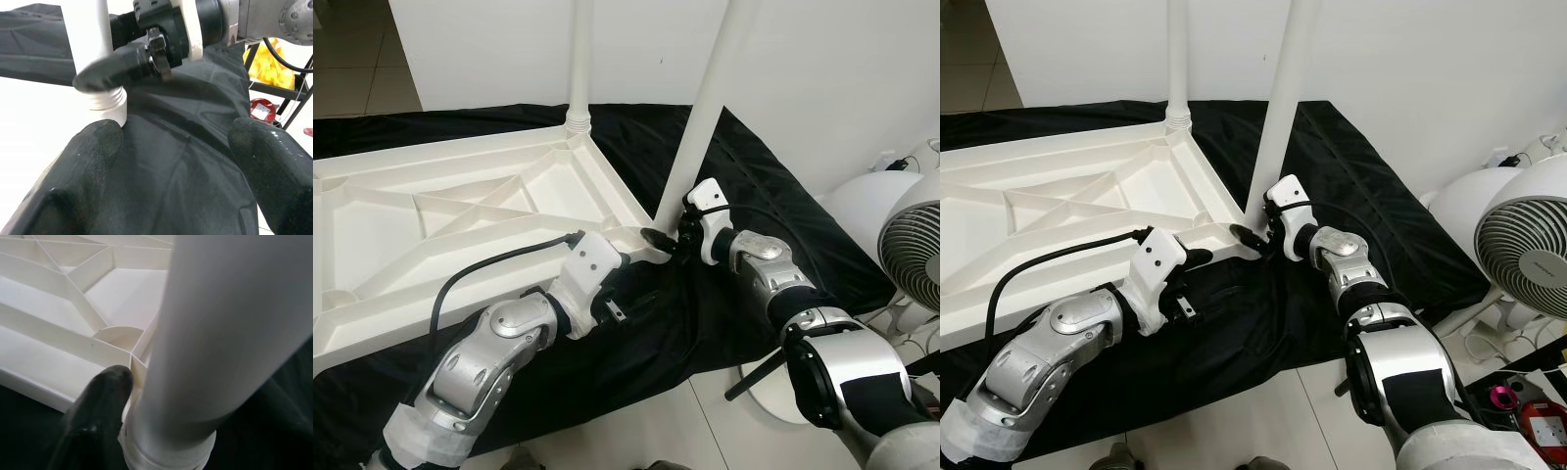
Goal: Building children table
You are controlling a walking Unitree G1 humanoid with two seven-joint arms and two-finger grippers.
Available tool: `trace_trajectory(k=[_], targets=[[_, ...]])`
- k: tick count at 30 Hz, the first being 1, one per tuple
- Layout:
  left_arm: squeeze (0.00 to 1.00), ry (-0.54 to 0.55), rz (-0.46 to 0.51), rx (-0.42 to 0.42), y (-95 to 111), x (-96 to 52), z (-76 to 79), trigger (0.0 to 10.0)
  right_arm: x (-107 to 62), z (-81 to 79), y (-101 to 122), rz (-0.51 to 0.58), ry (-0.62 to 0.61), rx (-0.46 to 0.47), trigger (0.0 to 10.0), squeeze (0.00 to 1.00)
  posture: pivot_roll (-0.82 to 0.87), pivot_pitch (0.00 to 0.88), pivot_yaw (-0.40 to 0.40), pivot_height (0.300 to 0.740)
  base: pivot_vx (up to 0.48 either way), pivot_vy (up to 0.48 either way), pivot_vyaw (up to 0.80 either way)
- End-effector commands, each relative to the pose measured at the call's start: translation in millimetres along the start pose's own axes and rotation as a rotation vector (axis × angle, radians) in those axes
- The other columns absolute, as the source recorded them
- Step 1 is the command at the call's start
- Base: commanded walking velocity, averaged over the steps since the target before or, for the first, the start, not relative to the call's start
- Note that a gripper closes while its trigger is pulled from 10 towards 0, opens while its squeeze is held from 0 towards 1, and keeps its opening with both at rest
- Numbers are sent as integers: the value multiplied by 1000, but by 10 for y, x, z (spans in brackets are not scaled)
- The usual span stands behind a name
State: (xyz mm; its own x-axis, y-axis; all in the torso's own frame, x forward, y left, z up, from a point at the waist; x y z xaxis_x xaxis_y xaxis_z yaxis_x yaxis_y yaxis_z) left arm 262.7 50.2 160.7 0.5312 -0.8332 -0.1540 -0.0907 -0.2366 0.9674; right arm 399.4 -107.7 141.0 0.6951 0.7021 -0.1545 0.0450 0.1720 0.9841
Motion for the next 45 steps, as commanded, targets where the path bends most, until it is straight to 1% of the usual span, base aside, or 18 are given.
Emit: trace_trajectory(k=[1,9,10,15,18,19,21,24,26,27,31,32,34,35,37,43,44,45], targets=[[0,-3,2,-8,9,-1,28,10000,-1,-34,-81,-37,24,13,0,0,63,9,-112,740,0,0,0],[0,-1,0,-15,10,-9,42,10000,-56,-46,-186,-41,29,43,0,0,60,22,-117,740,0,0,0],[0,0,-1,-16,7,-14,44,10000,-63,-48,-201,-34,23,61,10000,0,58,24,-119,740,0,0,0],[0,1,-4,-22,-5,-19,51,10000,-58,-57,-250,-32,-7,125,10000,0,53,26,-120,740,0,0,0],[0,0,-8,-24,-21,-26,64,10000,-45,12,-192,4,-142,85,10000,0,44,36,-123,740,0,0,0],[0,0,-8,-24,-21,-26,64,10000,-45,12,-192,4,-142,85,10000,0,44,36,-123,740,0,0,0],[0,8,-13,-27,-34,-42,45,10000,-44,60,-177,22,-221,156,10000,0,35,40,-123,740,0,0,0],[0,14,-17,-26,-44,-49,27,10000,-51,62,-179,33,-274,168,10000,0,32,42,-126,740,0,0,0],[0,23,-22,-24,-53,-64,-5,10000,-84,-30,-227,62,-413,210,10000,0,27,46,-125,740,0,0,0],[0,23,-22,-24,-53,-64,-5,10000,-84,-30,-227,62,-413,210,10000,0,27,46,-125,740,0,0,0],[0,29,-28,-21,-60,-80,-25,10000,-143,-352,-296,110,-606,304,10000,0,24,52,-126,740,0,0,0],[0,30,-29,-21,-62,-80,-24,10000,-127,-446,-303,111,-617,333,10000,0,24,53,-126,740,0,0,0],[0,29,-29,-21,-63,-80,-22,10000,-116,-522,-291,116,-628,362,10000,0,24,53,-126,740,0,0,0],[0,27,-29,-22,-62,-77,-17,10000,-69,-615,-243,122,-579,349,10000,0,24,53,-126,740,0,0,0],[0,24,-28,-24,-61,-73,-11,10000,-49,-662,-198,138,-553,346,10000,0,19,53,-123,740,0,0,0],[0,19,-26,-24,-61,-55,3,10000,-131,-617,-131,146,-571,329,10000,0,18,49,-130,740,0,0,0],[0,21,-26,-24,-59,-53,-1,10000,-149,-619,-123,143,-578,333,10000,1000,18,49,-130,740,0,0,0],[0,21,-26,-24,-59,-53,-1,10000,-149,-619,-123,143,-578,333,10000,1000,18,49,-130,740,0,0,0]])
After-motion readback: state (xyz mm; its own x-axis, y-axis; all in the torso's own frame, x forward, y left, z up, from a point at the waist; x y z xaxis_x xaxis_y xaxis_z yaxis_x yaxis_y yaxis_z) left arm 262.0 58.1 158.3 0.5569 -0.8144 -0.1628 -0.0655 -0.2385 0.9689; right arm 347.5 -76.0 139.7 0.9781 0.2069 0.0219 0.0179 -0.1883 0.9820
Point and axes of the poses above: a point about 5 cm out from each wrist's last joint towards the gripper, its own x axis pointing out of the wrist towards the gripper, its own y axis along the axis of the wrist's last joint, z = x × y, the point moved 3 cm from there along x, pointing out of the wrist towards the gripper, and after that the axes turned 7 degrees about x, right-handed, at the moved point
